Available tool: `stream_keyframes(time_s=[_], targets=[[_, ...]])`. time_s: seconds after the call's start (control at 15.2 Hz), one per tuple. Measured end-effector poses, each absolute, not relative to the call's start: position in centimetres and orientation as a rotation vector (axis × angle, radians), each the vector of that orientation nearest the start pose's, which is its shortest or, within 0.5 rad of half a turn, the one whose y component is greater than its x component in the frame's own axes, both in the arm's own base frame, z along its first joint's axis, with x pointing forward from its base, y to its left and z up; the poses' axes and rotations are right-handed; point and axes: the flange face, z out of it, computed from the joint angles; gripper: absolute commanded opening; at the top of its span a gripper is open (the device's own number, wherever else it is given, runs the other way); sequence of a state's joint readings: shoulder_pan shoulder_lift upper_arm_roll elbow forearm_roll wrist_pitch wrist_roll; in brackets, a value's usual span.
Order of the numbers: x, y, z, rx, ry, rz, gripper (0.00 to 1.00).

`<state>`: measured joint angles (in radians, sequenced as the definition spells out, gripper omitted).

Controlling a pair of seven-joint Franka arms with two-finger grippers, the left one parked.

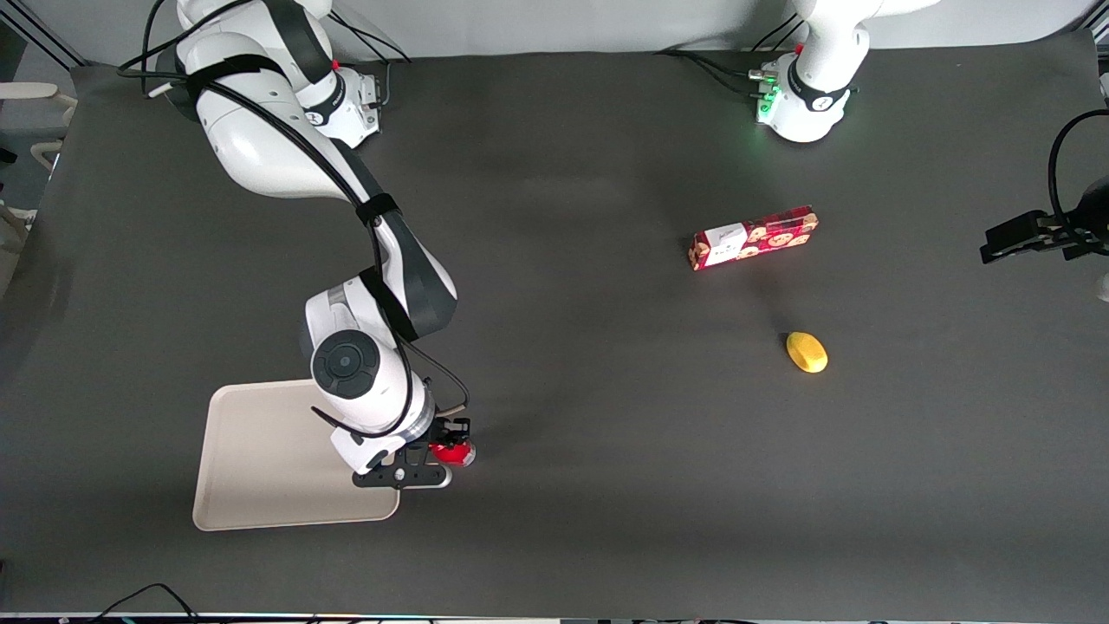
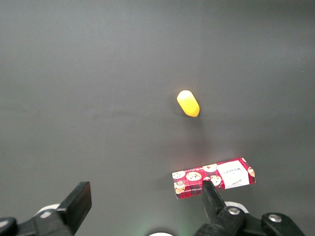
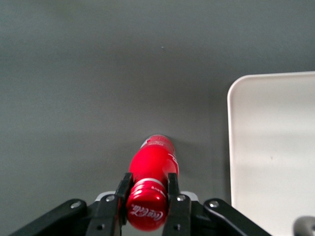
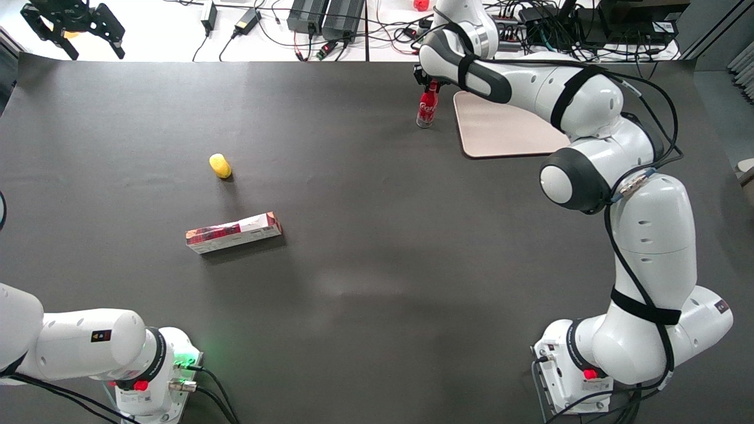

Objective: Place coke bottle on tray
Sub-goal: 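Lower the right gripper and close it around the bottle's cap end, then lift the bottle and carry it over the white tray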

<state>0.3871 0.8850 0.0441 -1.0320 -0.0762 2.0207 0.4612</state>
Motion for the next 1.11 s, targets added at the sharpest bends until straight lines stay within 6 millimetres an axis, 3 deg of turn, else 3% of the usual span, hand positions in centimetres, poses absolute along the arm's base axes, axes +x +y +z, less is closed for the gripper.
stream_keyframes(time_s=[0.2, 0.33, 0.46, 0.59, 0.72, 1.11], targets=[[71.5, 30.8, 34.8, -3.149, 0.115, -0.106, 0.0], [70.9, 29.5, 39.9, -3.167, 0.149, -0.087, 0.0], [69.7, 27.0, 46.6, -3.184, 0.203, -0.099, 0.0], [68.3, 23.2, 52.9, -3.187, 0.283, -0.11, 0.0], [67.2, 18.8, 57.2, -3.194, 0.31, -0.089, 0.0], [66.2, 3.7, 62.5, -3.242, 0.097, -0.048, 0.0]])
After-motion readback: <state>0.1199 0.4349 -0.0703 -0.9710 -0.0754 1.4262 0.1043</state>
